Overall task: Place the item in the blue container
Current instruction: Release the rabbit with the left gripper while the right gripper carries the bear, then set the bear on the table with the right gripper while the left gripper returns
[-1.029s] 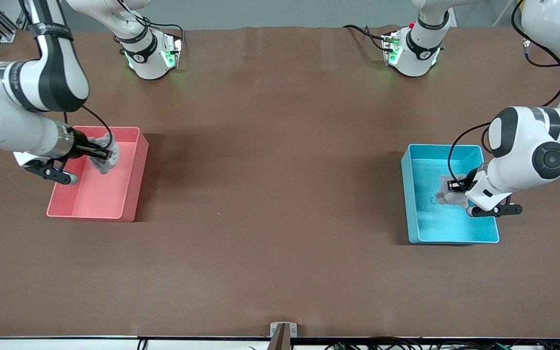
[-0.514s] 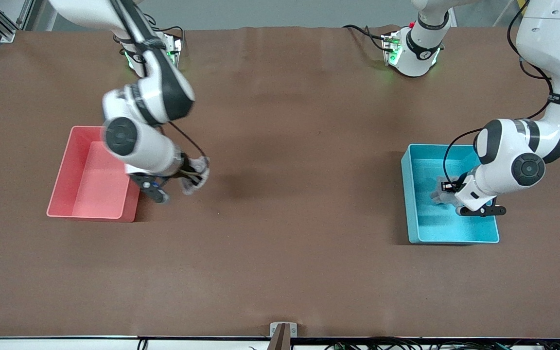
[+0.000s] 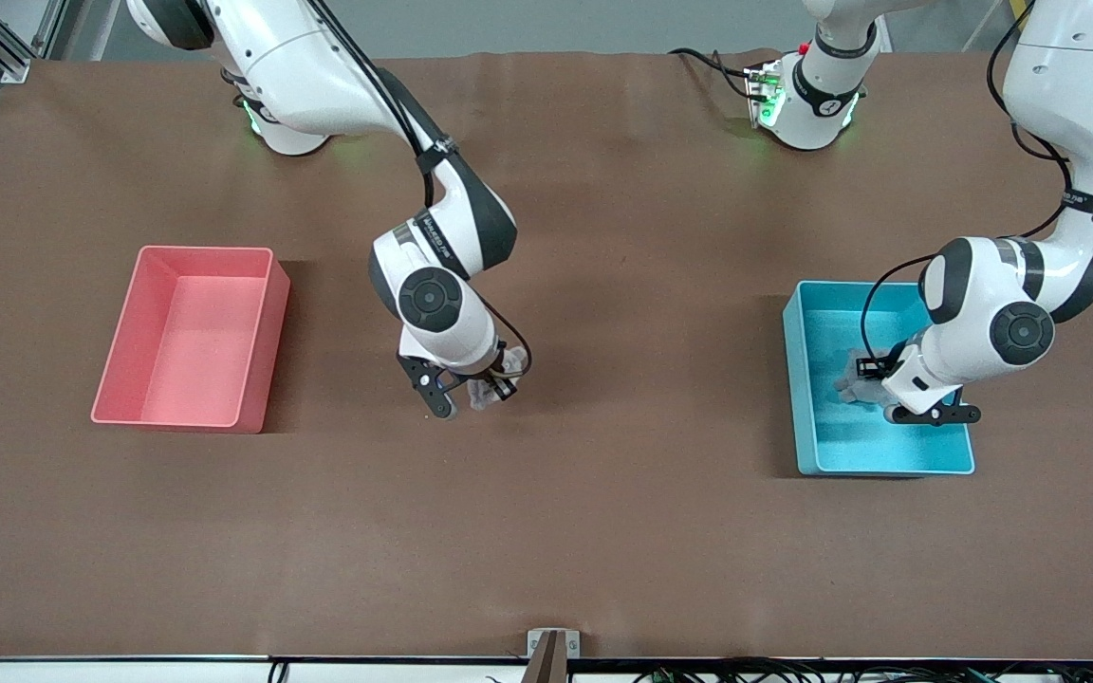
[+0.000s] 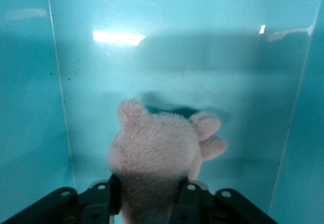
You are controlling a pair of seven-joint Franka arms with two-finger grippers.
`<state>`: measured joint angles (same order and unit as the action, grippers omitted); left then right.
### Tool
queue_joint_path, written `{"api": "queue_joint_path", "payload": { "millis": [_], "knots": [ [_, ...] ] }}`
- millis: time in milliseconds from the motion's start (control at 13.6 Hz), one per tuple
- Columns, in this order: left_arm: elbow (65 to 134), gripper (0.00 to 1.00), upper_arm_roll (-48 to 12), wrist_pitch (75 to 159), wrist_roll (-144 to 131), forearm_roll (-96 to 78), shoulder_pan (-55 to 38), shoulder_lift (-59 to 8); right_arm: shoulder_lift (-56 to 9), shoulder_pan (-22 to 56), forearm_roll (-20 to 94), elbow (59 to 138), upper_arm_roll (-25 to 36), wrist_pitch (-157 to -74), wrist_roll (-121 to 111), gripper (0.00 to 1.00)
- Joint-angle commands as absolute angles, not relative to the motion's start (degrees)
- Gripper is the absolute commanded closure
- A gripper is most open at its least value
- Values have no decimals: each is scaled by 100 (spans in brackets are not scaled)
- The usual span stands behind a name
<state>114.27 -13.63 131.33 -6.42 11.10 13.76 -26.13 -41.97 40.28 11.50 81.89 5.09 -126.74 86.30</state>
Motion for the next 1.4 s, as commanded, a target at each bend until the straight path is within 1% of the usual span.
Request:
{"api": "queue_joint_path", "payload": {
  "millis": [0, 147, 367, 441, 588, 735, 882, 955, 1102, 1323],
  "knots": [
    [11426, 0, -1433, 13105, -562, 1213, 1415, -2321, -4525, 4358, 1239, 7989, 589, -13164, 9183, 98],
    [11339, 0, -1538, 12720, -554, 1195, 1424, -2075, -4745, 4508, 1239, 7884, 589, -13420, 9377, 98],
    [10926, 0, -1722, 11772, -554, 1116, 1424, -1820, -4931, 4649, 1239, 7752, 589, -13491, 9439, 96],
    [10759, 0, -1818, 11525, -554, 1108, 1424, -1767, -4931, 4649, 1239, 7752, 589, -13491, 9500, 87],
    [10443, 0, -2047, 11120, -632, 1047, 1424, -1758, -4931, 4649, 1231, 7752, 589, -13483, 9510, 0],
    [10179, 0, -2249, 10812, -694, 748, 1415, -1740, -4887, 4641, 1178, 7752, 606, -13456, 9440, 0],
    [9994, 0, -2469, 10732, -799, 511, 1406, -1723, -4738, 4580, 1169, 7700, 624, -13351, 9396, 0],
    [9924, 0, -2600, 10731, -983, 440, 1389, -1731, -4685, 4527, 1160, 7621, 668, -13090, 9265, 0],
    [9792, 0, -2864, 10740, -1491, 431, 1362, -1784, -4624, 4317, 1151, 7271, 677, -12257, 8556, 0],
    [9721, 0, -3128, 10845, -2212, 474, 1161, -1898, -3966, 3843, 1169, 7347, 712, -11499, 7141, 0]
  ]
}}
